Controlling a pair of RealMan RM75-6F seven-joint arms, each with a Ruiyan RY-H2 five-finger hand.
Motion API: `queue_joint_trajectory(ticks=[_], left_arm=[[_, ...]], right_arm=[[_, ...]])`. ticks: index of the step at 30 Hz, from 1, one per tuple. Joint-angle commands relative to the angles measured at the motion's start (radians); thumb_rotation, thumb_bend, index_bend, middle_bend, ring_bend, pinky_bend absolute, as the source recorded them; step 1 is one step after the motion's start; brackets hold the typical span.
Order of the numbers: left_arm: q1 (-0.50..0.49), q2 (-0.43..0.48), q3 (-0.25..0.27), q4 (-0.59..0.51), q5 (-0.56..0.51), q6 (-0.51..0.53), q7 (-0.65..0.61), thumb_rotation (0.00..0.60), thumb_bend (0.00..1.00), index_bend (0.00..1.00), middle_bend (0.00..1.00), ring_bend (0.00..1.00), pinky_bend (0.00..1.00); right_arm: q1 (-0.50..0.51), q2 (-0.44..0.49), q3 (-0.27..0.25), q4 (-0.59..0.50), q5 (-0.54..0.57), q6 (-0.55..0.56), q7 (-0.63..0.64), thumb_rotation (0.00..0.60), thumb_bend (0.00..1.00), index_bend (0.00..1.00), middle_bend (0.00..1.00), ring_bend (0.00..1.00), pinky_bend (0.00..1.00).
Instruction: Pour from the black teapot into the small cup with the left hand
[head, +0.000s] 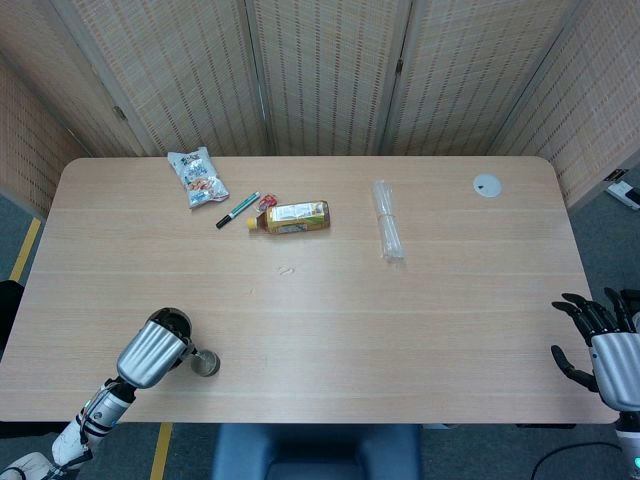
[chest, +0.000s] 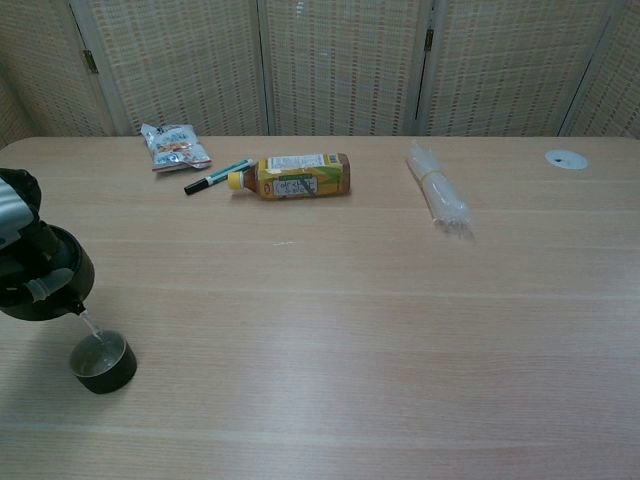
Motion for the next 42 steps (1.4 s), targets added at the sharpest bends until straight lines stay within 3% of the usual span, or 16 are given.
queue_joint_trajectory(ticks=[1, 23, 42], left_arm=[[0.000, 0.001, 0.000, -0.001, 0.001, 0.000, 0.001, 0.572, 0.50, 1.00, 1.00, 0.96, 0.50], [0.002, -0.001, 0.002, -0.005, 0.000, -0.006, -0.016, 0.571, 0.50, 1.00, 1.00, 0.96, 0.50], [-0.013, 0.030, -0.016, -0.076, -0.136, -0.106, -0.361, 0.547, 0.50, 1.00, 1.00, 0.95, 0.50]], right_arm=[[0.000, 0.000, 0.000, 0.000, -0.001, 0.001, 0.000, 0.600, 0.35, 0.23, 0.23, 0.22, 0.00], [-0.003, -0.001, -0.002, 0.007, -0.004, 0.004, 0.007, 0.600, 0.35, 0.23, 0.23, 0.22, 0.00], [-0.004, -0.001, -0.002, 0.000, -0.007, 0.006, 0.001, 0.600, 0.35, 0.23, 0.23, 0.22, 0.00]])
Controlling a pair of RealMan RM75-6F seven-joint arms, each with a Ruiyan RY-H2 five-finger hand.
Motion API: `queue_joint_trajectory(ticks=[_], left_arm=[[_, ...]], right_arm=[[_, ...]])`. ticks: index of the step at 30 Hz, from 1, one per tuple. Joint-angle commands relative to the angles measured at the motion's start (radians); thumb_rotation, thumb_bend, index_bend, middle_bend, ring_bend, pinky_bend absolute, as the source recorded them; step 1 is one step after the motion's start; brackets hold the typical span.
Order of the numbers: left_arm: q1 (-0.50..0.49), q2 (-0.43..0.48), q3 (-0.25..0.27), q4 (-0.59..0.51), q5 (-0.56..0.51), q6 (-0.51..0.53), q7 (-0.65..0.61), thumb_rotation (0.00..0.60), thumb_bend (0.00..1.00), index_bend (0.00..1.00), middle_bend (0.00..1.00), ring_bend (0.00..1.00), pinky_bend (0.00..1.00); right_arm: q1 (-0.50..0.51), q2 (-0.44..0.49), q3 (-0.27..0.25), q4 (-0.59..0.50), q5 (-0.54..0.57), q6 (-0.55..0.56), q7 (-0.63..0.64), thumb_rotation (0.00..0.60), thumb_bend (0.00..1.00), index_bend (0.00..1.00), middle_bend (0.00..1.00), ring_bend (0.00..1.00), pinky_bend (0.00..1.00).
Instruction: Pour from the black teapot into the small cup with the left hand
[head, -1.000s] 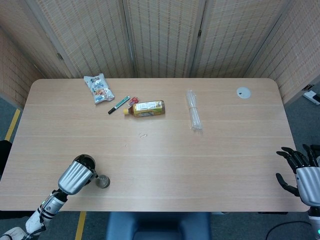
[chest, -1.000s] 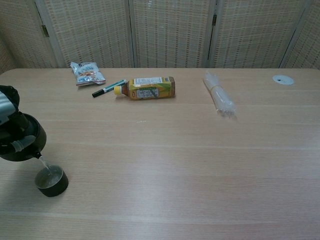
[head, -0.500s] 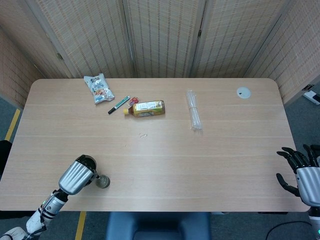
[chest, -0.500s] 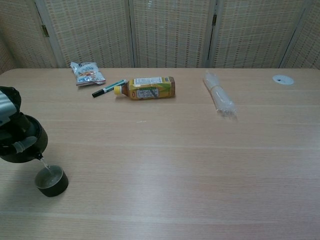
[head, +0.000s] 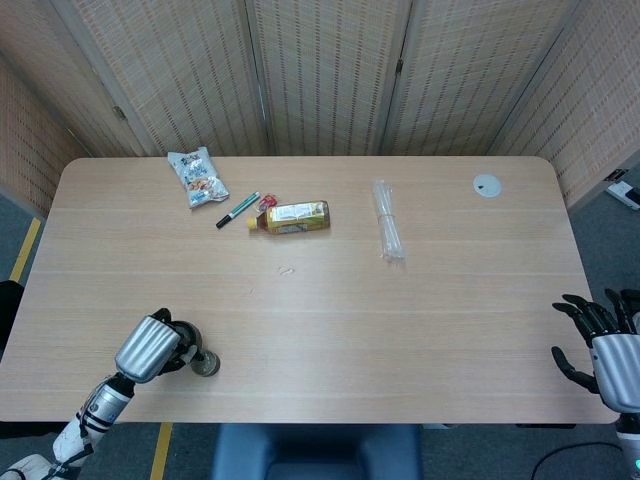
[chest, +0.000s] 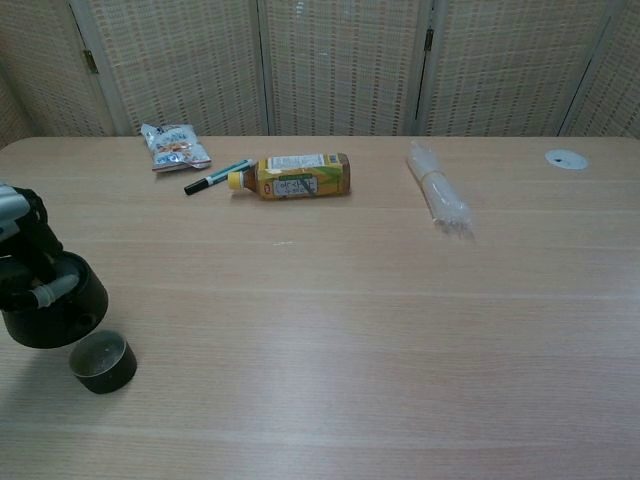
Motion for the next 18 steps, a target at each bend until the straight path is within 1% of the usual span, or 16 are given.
queue_joint_trajectory(ticks=[1, 6, 11, 13, 15, 18], left_arm=[[-0.008, 0.012, -0.015, -0.021, -0.040, -0.027, -0.072, 0.540, 0.50, 1.00, 1.00, 0.95, 0.50], [-0.021, 0.014, -0.051, -0.024, -0.094, -0.054, -0.181, 0.496, 0.50, 1.00, 1.00, 0.94, 0.50], [-0.044, 0.010, -0.102, -0.011, -0.156, -0.088, -0.279, 0.443, 0.50, 1.00, 1.00, 0.94, 0.49], [-0.056, 0.009, -0.120, -0.009, -0.178, -0.108, -0.312, 0.438, 0.49, 1.00, 1.00, 0.94, 0.49], [-0.068, 0.003, -0.134, 0.001, -0.194, -0.124, -0.319, 0.418, 0.47, 1.00, 1.00, 0.94, 0.49], [-0.081, -0.010, -0.147, 0.017, -0.209, -0.142, -0.319, 0.385, 0.40, 1.00, 1.00, 0.94, 0.48]], right_arm=[[0.000, 0.000, 0.000, -0.001, 0.000, 0.001, -0.001, 0.600, 0.35, 0.23, 0.23, 0.22, 0.00], [0.000, -0.002, 0.001, 0.001, 0.002, 0.000, 0.001, 0.600, 0.35, 0.23, 0.23, 0.22, 0.00], [-0.002, -0.003, 0.002, 0.005, 0.005, 0.002, 0.005, 0.600, 0.35, 0.23, 0.23, 0.22, 0.00], [-0.002, -0.003, 0.002, 0.008, 0.006, 0.002, 0.008, 0.600, 0.35, 0.23, 0.23, 0.23, 0.00], [-0.003, -0.005, 0.002, 0.012, 0.009, 0.000, 0.013, 0.600, 0.35, 0.23, 0.23, 0.23, 0.00], [-0.003, -0.006, 0.002, 0.019, 0.012, -0.002, 0.020, 0.600, 0.35, 0.23, 0.23, 0.22, 0.00]])
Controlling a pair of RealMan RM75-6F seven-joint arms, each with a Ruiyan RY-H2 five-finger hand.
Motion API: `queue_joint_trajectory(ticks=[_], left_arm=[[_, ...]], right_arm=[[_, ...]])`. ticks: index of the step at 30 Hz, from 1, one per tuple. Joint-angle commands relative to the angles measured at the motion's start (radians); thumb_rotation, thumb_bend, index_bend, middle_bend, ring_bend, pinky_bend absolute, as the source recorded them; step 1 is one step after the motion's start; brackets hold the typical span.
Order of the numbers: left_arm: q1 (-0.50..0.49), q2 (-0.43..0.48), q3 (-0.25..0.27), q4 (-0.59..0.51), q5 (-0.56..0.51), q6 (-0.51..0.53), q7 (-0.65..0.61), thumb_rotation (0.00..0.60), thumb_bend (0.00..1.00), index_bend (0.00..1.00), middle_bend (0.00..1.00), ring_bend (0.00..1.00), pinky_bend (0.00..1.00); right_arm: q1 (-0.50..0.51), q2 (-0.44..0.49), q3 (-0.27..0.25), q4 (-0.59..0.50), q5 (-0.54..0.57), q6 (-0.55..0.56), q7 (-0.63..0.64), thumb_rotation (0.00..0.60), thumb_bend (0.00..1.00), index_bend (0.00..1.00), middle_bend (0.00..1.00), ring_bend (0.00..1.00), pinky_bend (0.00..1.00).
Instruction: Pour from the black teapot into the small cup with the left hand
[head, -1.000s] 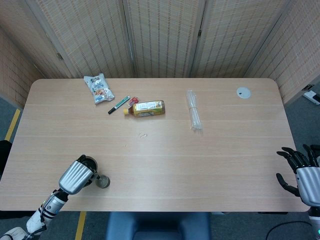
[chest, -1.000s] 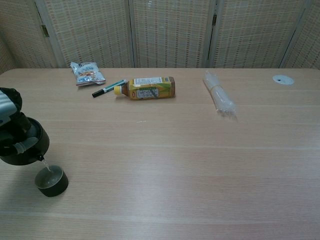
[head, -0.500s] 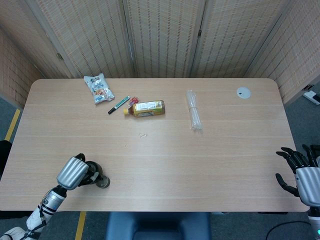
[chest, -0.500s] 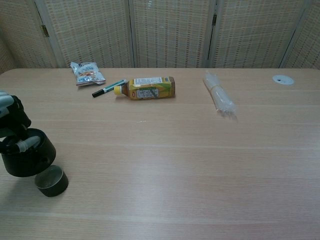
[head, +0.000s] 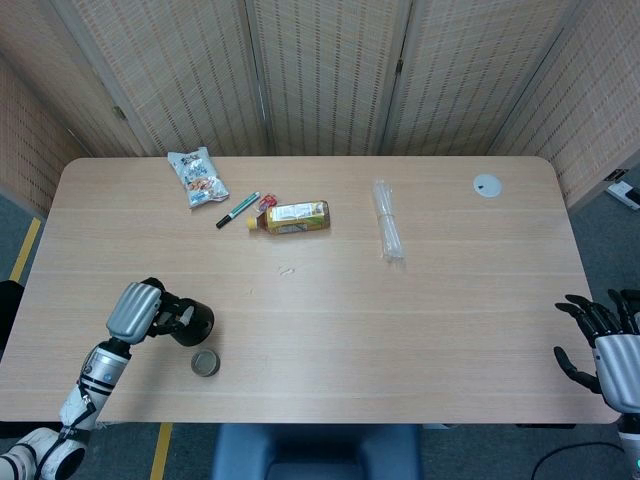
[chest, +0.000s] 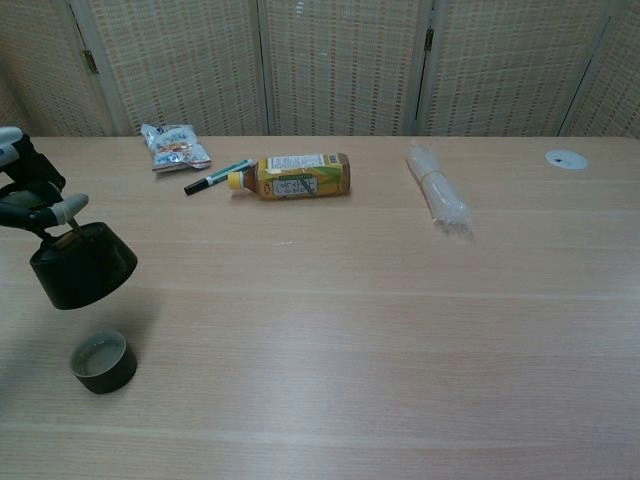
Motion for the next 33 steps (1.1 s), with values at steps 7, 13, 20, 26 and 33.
queue_joint_trajectory(ticks=[7, 13, 20, 26, 33], left_arm=[[-0.048, -0.051, -0.036, 0.064, -0.051, -0.071, 0.009, 0.289, 0.28, 1.00, 1.00, 0.94, 0.43], [-0.080, -0.088, -0.053, 0.132, -0.077, -0.113, 0.020, 0.185, 0.27, 1.00, 1.00, 0.93, 0.42], [-0.112, -0.132, -0.071, 0.230, -0.103, -0.148, 0.032, 0.174, 0.27, 1.00, 1.00, 0.92, 0.39], [-0.135, -0.167, -0.075, 0.322, -0.111, -0.166, 0.048, 0.169, 0.27, 1.00, 1.00, 0.91, 0.38], [-0.149, -0.221, -0.065, 0.466, -0.101, -0.163, 0.033, 0.172, 0.27, 1.00, 1.00, 0.91, 0.37]], right_arm=[[0.000, -0.006, 0.003, 0.022, 0.011, -0.005, 0.023, 0.600, 0.35, 0.23, 0.23, 0.22, 0.00], [0.000, -0.009, 0.004, 0.036, 0.019, -0.011, 0.036, 0.600, 0.35, 0.23, 0.23, 0.23, 0.00], [0.000, -0.014, 0.005, 0.050, 0.026, -0.017, 0.048, 0.600, 0.35, 0.23, 0.23, 0.22, 0.00], [-0.002, -0.016, 0.005, 0.055, 0.032, -0.018, 0.053, 0.600, 0.35, 0.23, 0.23, 0.22, 0.00], [-0.002, -0.018, 0.006, 0.058, 0.036, -0.022, 0.055, 0.600, 0.35, 0.23, 0.23, 0.22, 0.00]])
